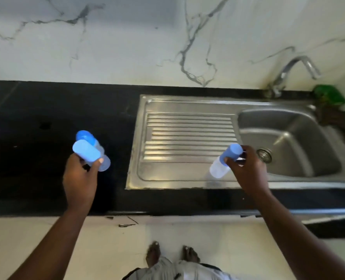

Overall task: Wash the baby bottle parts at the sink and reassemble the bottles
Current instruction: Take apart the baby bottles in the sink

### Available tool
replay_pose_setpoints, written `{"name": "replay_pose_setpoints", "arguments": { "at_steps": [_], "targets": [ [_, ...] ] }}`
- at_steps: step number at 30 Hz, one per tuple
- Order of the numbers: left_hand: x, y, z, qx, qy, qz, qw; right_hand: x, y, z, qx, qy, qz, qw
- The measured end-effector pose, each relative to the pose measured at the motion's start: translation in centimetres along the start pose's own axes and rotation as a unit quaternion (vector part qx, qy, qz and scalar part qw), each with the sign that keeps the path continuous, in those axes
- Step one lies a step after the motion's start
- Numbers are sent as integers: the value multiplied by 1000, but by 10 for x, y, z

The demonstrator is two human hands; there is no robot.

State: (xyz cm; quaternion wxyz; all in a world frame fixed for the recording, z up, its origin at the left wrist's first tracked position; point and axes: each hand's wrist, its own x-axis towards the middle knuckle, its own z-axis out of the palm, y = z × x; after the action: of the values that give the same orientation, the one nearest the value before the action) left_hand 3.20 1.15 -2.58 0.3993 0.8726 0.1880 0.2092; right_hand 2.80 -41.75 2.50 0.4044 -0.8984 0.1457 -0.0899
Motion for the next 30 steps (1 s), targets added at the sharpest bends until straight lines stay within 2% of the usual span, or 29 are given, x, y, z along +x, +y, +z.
{"name": "replay_pose_setpoints", "arguments": {
  "at_steps": [5, 13, 17, 22, 26, 30],
  "targets": [
    [-19, 17, 18, -6, -4, -6, 1000, 14, 40, -35, -31, 47, 20, 998],
    [-60, 53, 35, -24, -49, 5, 998, 20, 67, -43, -49, 22, 32, 998],
    [-74, 89, 61, -49, -122, 64, 989, 21, 73, -42, -75, 3, 23, 997],
    [-93, 145, 117, -51, -234, 144, 960, 26, 74, -45, -79, -14, 11, 997],
    [-107, 170, 160, -30, -280, 178, 943, 25, 79, -45, -62, -24, 3, 998],
    [-122, 187, 184, -11, -289, 199, 936, 25, 88, -46, -59, -35, -1, 998]
  ]
}}
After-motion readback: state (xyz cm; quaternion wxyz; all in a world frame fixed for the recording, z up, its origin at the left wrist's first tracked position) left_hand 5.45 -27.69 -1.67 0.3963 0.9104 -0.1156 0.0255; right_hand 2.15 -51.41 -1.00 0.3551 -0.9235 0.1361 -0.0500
